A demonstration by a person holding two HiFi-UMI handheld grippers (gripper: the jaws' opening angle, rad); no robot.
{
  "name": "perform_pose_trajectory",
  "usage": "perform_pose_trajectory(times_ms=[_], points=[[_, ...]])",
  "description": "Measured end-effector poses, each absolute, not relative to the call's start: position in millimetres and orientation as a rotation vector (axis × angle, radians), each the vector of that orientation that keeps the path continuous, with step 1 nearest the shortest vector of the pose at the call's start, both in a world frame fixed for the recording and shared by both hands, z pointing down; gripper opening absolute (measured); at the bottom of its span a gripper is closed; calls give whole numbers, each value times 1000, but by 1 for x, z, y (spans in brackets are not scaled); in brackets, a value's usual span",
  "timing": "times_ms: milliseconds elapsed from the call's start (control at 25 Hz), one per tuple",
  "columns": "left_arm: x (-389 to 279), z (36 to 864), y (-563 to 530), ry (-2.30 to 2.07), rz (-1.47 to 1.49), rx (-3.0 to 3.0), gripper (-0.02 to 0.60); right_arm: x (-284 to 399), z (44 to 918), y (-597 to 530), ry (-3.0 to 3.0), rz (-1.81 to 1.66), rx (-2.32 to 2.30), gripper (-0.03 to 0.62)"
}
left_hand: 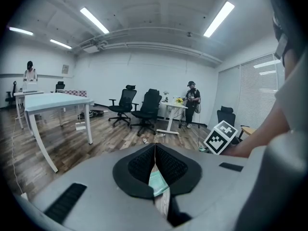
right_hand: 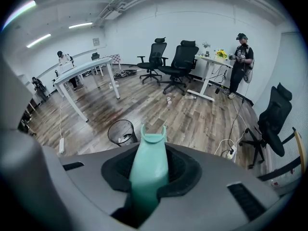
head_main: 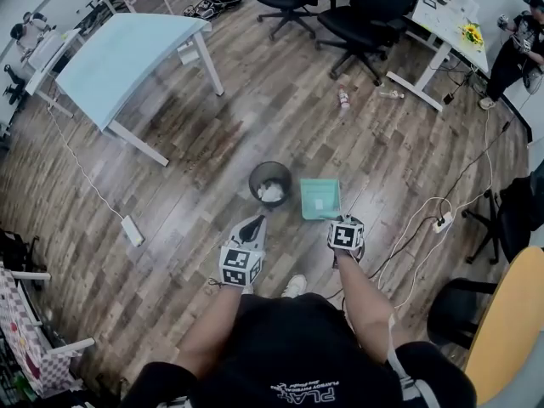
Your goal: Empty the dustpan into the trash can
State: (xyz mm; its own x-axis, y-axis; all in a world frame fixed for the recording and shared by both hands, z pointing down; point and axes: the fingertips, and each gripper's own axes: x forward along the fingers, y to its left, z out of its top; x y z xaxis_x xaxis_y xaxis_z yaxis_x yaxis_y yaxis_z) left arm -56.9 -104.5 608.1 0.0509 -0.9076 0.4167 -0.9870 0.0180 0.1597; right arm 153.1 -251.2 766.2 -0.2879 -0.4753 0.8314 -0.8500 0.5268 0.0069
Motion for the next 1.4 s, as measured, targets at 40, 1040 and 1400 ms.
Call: perform_pose_trajectory(times_ms=[40,1040,1400], points=[[-56,610,-104,-1894,268,1929,23,153,771,-251,-1927,576,1081,97],[-70,640,-80,-1888,355,1833,23,158,841,-252,-1736,654,1026,98],[-79,643,-75,-1899,359,1808,23,153,856,-244,-1743,697,1009,98]])
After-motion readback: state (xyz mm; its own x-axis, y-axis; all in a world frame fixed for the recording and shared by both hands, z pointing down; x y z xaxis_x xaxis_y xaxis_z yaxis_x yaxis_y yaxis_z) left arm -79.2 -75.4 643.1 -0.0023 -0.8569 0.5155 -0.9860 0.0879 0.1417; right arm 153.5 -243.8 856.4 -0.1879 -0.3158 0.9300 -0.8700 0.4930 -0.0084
